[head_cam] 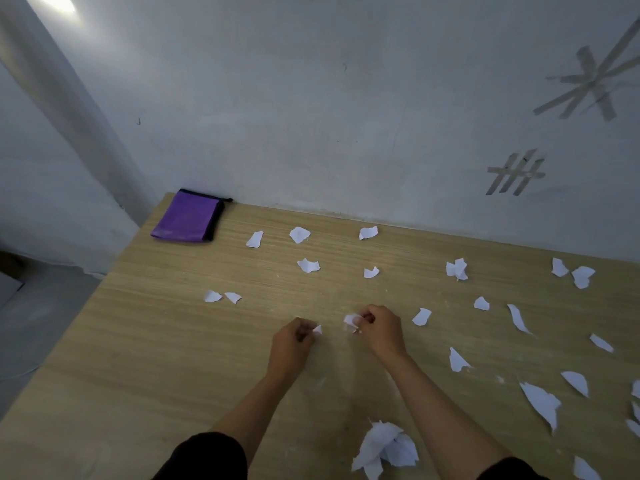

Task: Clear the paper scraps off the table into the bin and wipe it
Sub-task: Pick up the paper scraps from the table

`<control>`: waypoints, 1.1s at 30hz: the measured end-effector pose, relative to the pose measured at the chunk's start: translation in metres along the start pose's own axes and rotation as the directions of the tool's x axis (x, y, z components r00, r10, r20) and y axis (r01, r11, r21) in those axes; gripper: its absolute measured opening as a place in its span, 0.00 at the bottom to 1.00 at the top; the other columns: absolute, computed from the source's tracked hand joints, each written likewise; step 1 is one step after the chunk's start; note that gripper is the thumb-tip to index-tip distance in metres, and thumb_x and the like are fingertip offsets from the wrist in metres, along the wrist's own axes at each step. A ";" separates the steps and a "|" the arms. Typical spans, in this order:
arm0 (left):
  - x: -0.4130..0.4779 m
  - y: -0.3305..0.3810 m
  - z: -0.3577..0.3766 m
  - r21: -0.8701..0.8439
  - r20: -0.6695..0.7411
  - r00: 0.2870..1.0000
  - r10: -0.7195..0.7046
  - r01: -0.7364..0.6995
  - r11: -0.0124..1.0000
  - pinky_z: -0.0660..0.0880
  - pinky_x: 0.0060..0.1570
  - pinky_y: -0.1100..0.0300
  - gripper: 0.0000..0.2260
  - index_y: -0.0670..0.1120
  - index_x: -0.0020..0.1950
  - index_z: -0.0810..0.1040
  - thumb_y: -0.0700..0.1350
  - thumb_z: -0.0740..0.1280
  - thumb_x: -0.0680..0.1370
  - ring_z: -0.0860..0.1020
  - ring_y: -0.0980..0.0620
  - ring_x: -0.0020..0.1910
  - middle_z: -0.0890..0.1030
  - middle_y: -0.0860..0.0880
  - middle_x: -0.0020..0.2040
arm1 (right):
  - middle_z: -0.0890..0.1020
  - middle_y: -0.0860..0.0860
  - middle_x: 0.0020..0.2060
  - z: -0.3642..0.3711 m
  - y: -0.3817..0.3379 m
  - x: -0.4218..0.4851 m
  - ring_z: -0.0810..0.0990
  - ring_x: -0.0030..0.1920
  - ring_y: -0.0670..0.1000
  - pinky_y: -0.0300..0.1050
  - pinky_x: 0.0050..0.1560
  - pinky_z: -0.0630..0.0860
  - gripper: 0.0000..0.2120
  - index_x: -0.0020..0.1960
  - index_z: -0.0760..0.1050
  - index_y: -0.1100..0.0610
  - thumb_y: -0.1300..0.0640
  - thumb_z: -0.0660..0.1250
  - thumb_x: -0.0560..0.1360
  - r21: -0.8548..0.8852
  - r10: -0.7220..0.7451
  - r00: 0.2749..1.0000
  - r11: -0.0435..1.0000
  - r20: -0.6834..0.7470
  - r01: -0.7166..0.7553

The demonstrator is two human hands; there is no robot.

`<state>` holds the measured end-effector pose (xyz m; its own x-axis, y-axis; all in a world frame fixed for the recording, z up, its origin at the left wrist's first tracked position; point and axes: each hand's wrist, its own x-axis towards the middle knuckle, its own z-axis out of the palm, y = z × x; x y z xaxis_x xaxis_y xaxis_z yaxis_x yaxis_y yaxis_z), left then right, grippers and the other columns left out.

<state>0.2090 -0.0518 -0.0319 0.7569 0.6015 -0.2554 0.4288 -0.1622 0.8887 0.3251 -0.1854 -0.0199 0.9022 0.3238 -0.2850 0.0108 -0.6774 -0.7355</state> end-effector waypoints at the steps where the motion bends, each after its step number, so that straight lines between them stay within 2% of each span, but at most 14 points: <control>1: -0.001 0.004 0.002 -0.034 0.029 1.000 0.007 -0.006 0.999 0.71 0.36 0.75 0.03 0.45 0.43 0.81 0.44 0.71 0.72 0.80 0.57 0.38 0.83 0.52 0.38 | 0.79 0.50 0.40 -0.004 -0.003 -0.004 0.77 0.41 0.48 0.36 0.38 0.69 0.01 0.42 0.79 0.57 0.59 0.70 0.71 0.051 0.001 1.000 0.999 0.003 -0.002; 4: -0.004 0.017 0.009 -0.121 0.158 0.987 0.014 0.005 0.993 0.75 0.44 0.67 0.05 0.44 0.42 0.81 0.45 0.72 0.72 0.81 0.58 0.43 0.84 0.52 0.42 | 0.81 0.46 0.37 -0.010 -0.009 -0.018 0.78 0.38 0.42 0.30 0.36 0.71 0.03 0.41 0.81 0.54 0.57 0.73 0.69 0.187 0.005 0.996 0.982 0.093 -0.023; 6: -0.007 0.023 0.014 -0.154 0.200 0.979 0.034 -0.002 0.988 0.76 0.47 0.64 0.04 0.45 0.42 0.81 0.45 0.72 0.72 0.81 0.60 0.45 0.84 0.55 0.43 | 0.84 0.49 0.40 -0.012 -0.009 -0.026 0.81 0.42 0.47 0.36 0.42 0.77 0.03 0.43 0.82 0.52 0.56 0.73 0.69 0.275 -0.015 0.982 0.961 0.191 -0.039; 9: -0.010 0.025 0.022 -0.155 0.158 0.987 0.021 0.004 0.988 0.74 0.41 0.68 0.02 0.44 0.41 0.82 0.42 0.71 0.72 0.80 0.62 0.38 0.84 0.54 0.39 | 0.84 0.49 0.44 -0.016 -0.001 -0.028 0.82 0.48 0.49 0.45 0.52 0.78 0.04 0.44 0.82 0.48 0.56 0.70 0.72 0.267 -0.036 0.959 0.963 0.280 -0.041; 11: -0.012 0.022 0.023 -0.113 0.091 0.995 -0.025 0.036 0.993 0.73 0.36 0.73 0.02 0.44 0.42 0.81 0.42 0.71 0.73 0.80 0.58 0.39 0.83 0.52 0.39 | 0.84 0.48 0.47 -0.019 0.008 -0.025 0.80 0.48 0.46 0.41 0.51 0.77 0.08 0.46 0.81 0.50 0.60 0.66 0.74 0.213 -0.005 0.989 0.977 0.146 -0.026; 13: -0.015 0.017 0.021 -0.072 0.049 0.997 -0.052 0.056 0.996 0.72 0.35 0.73 0.03 0.45 0.46 0.80 0.41 0.70 0.73 0.80 0.55 0.40 0.82 0.51 0.40 | 0.80 0.51 0.52 -0.023 0.017 -0.020 0.78 0.50 0.48 0.38 0.50 0.71 0.10 0.54 0.79 0.55 0.62 0.61 0.76 0.068 -0.015 1.000 0.998 -0.006 0.016; 17: -0.019 0.009 0.015 -0.020 0.006 0.996 -0.090 0.090 0.996 0.71 0.37 0.66 0.12 0.48 0.54 0.75 0.41 0.70 0.73 0.77 0.57 0.41 0.79 0.51 0.43 | 0.74 0.53 0.57 -0.020 0.031 -0.012 0.73 0.57 0.54 0.45 0.57 0.71 0.16 0.62 0.73 0.55 0.56 0.64 0.75 -0.186 -0.085 0.995 0.978 0.050 0.093; 20: -0.018 0.004 0.015 0.007 0.024 0.994 -0.104 0.104 0.995 0.72 0.40 0.63 0.12 0.46 0.55 0.77 0.41 0.70 0.73 0.79 0.52 0.44 0.80 0.49 0.46 | 0.74 0.52 0.53 -0.010 0.035 -0.012 0.71 0.57 0.53 0.45 0.57 0.70 0.13 0.58 0.74 0.56 0.58 0.66 0.73 -0.229 -0.077 0.996 0.970 0.040 0.084; 22: -0.018 0.005 0.017 0.013 0.036 0.995 -0.089 0.089 0.996 0.72 0.40 0.64 0.10 0.45 0.53 0.79 0.40 0.70 0.72 0.80 0.51 0.45 0.82 0.47 0.46 | 0.71 0.52 0.48 -0.007 0.035 -0.012 0.71 0.55 0.54 0.43 0.55 0.69 0.07 0.51 0.76 0.58 0.60 0.66 0.73 -0.188 -0.044 0.999 0.981 0.007 0.044; 24: -0.017 0.006 0.018 0.021 0.040 0.996 -0.077 0.076 0.997 0.72 0.39 0.67 0.07 0.44 0.50 0.80 0.40 0.69 0.72 0.80 0.52 0.44 0.83 0.48 0.45 | 0.68 0.50 0.47 -0.008 0.035 -0.012 0.70 0.56 0.54 0.42 0.54 0.69 0.04 0.47 0.76 0.59 0.61 0.64 0.74 -0.232 -0.061 0.997 0.970 0.048 0.071; 26: -0.018 0.007 0.020 0.020 0.047 0.995 -0.082 0.082 0.996 0.71 0.38 0.68 0.06 0.44 0.49 0.81 0.39 0.69 0.72 0.80 0.53 0.43 0.83 0.48 0.44 | 0.68 0.50 0.49 -0.012 0.038 -0.011 0.70 0.56 0.53 0.42 0.54 0.69 0.05 0.49 0.75 0.59 0.62 0.62 0.75 -0.270 -0.115 0.988 0.952 0.105 0.140; 29: -0.021 0.007 0.026 0.016 0.049 0.995 -0.088 0.087 0.996 0.71 0.37 0.67 0.05 0.45 0.46 0.81 0.39 0.69 0.72 0.81 0.53 0.42 0.84 0.48 0.42 | 0.69 0.48 0.57 -0.020 0.037 -0.010 0.68 0.58 0.49 0.42 0.56 0.68 0.17 0.62 0.71 0.54 0.63 0.62 0.74 -0.242 -0.182 0.969 0.945 0.169 0.220; 30: -0.022 0.007 0.027 0.022 0.043 0.995 -0.090 0.089 0.996 0.71 0.36 0.67 0.04 0.45 0.46 0.81 0.40 0.69 0.72 0.80 0.53 0.42 0.83 0.48 0.41 | 0.69 0.48 0.56 -0.022 0.037 -0.009 0.68 0.57 0.50 0.41 0.55 0.67 0.17 0.63 0.71 0.54 0.63 0.62 0.74 -0.239 -0.193 0.963 0.942 0.188 0.235; 33: -0.023 0.008 0.028 0.037 0.034 0.996 -0.087 0.085 0.996 0.70 0.35 0.66 0.04 0.45 0.45 0.81 0.40 0.69 0.72 0.80 0.53 0.41 0.83 0.49 0.40 | 0.70 0.49 0.47 -0.023 0.037 -0.004 0.69 0.51 0.52 0.41 0.48 0.65 0.05 0.47 0.72 0.55 0.63 0.62 0.73 -0.228 -0.173 0.963 0.949 0.204 0.219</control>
<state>0.2091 -0.0889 -0.0294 0.7334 0.5862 -0.3443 0.5095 -0.1387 0.8492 0.3314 -0.2268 -0.0317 0.7792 0.5643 -0.2729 0.3062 -0.7225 -0.6198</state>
